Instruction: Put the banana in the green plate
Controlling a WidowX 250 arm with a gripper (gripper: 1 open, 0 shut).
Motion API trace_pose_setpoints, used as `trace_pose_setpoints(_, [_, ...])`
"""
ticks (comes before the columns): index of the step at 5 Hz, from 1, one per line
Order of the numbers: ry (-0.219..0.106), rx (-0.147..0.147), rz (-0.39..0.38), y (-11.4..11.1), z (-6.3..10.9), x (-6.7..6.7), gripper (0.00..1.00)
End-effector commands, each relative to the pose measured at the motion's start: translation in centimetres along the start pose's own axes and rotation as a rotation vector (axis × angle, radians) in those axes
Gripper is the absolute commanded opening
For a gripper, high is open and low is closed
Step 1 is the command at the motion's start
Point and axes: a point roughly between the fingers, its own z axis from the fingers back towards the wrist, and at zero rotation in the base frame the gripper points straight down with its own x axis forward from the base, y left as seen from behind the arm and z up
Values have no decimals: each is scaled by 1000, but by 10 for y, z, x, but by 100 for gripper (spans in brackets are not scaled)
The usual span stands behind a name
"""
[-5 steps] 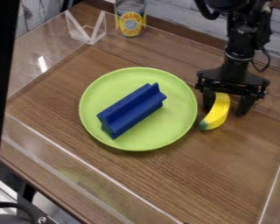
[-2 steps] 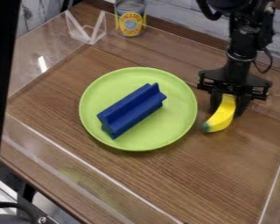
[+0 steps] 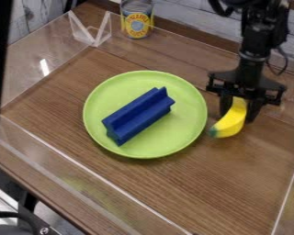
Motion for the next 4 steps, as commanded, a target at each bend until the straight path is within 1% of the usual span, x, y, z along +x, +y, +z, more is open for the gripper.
trace_pose_setpoints(1, [-101, -69, -36, -1, 69, 6, 0])
trace_pose_setpoints(2, [-111, -91, -67, 12, 106, -3, 0])
trace_pose_setpoints(3, [-113, -110, -131, 27, 130, -14, 0])
trace_pose_setpoints(4, [-114, -117, -161, 52, 144, -30, 0])
